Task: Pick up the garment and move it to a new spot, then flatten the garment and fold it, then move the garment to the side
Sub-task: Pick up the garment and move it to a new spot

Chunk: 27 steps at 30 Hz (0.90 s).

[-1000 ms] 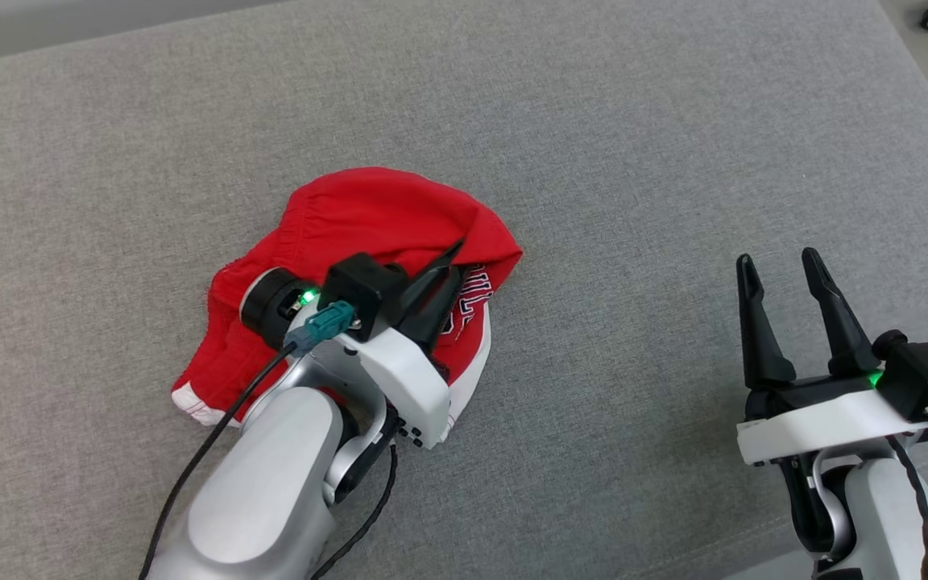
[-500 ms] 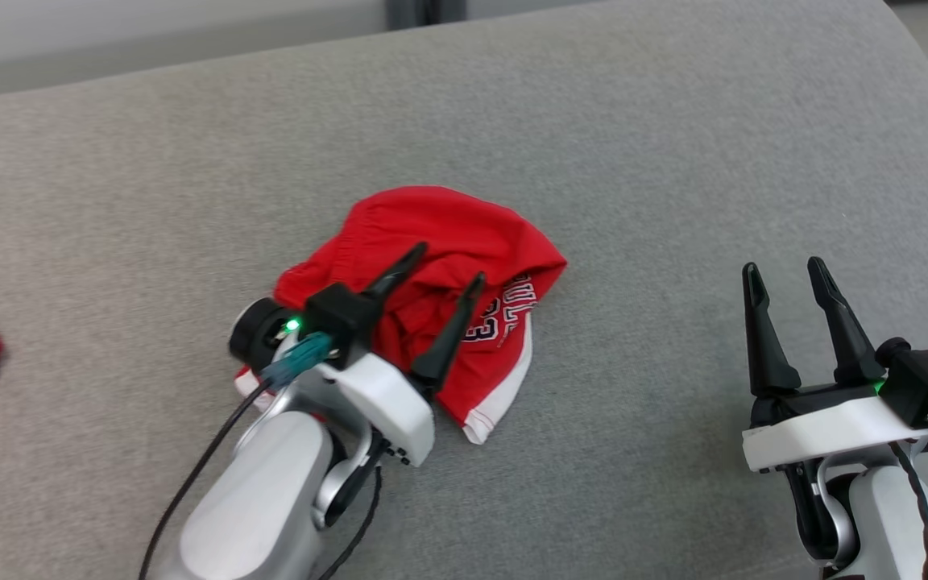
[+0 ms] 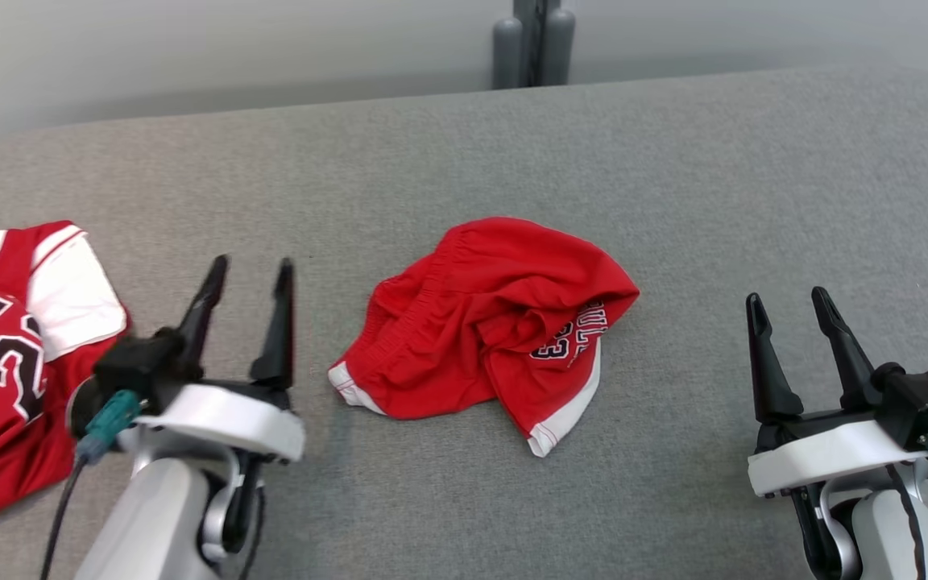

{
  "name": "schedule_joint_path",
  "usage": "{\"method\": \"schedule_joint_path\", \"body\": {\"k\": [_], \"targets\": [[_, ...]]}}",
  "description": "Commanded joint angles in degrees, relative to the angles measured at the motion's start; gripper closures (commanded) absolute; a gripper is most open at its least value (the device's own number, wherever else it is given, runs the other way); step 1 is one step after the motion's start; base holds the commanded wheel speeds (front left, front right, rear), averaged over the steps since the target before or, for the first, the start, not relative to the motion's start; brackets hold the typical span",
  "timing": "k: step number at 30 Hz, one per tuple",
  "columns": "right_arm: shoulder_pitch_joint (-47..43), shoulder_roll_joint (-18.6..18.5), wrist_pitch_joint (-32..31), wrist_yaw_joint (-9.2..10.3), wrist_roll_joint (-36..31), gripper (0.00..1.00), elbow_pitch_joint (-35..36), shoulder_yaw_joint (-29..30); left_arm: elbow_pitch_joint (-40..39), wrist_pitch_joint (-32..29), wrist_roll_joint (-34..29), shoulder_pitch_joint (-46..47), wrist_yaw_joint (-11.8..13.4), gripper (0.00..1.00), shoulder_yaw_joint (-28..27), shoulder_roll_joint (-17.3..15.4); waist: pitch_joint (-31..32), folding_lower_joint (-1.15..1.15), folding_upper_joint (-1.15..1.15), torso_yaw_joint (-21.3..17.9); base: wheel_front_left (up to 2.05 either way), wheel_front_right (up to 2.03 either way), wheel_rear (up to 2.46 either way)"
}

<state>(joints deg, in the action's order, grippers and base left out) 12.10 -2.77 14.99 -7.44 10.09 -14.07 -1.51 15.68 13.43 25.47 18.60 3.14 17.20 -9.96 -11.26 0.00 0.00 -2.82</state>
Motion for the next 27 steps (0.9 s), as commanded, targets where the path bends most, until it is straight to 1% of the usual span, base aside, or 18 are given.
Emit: {"method": "schedule_joint_path", "body": {"k": [1,5,9,15,20,27], "targets": [[-0.80,-0.28,0.06,-0.08,-0.47,0.00,-0.10,0.20,-0.27,0.58,0.46,-1.45,0.70,0.00,-1.31,-0.93,1.30,0.00,0.00,1.26,0.00,0.00,0.00],[-1.83,-0.29,-0.57,-0.08,-1.12,0.00,0.02,0.46,-0.86,1.24,1.09,-4.49,1.73,0.00,-3.94,-2.37,2.80,0.00,0.00,2.20,0.00,0.00,0.00],[-3.37,-0.28,-1.36,-0.08,-1.75,0.00,0.31,0.95,-1.00,1.44,1.66,-7.82,2.08,0.00,-5.50,-3.08,4.88,0.00,0.00,2.85,0.00,0.00,0.00],[-6.23,-0.28,-2.53,-0.08,-2.29,0.00,1.10,1.33,-1.38,1.68,1.21,-12.02,1.83,0.00,-5.68,-3.68,7.93,0.00,0.00,3.12,0.00,0.00,0.00],[-8.54,-0.28,-3.50,-0.08,-2.93,0.00,1.87,1.40,-1.87,1.68,0.42,-14.97,2.15,0.00,-5.03,-4.40,9.57,0.00,0.00,2.87,0.00,0.00,0.00],[-10.99,-0.28,-4.55,-0.08,-2.44,0.00,3.25,1.78,-2.32,1.39,0.42,-17.42,2.64,0.00,-4.45,-4.42,11.02,0.00,0.00,2.76,0.00,0.00,0.00]]}}
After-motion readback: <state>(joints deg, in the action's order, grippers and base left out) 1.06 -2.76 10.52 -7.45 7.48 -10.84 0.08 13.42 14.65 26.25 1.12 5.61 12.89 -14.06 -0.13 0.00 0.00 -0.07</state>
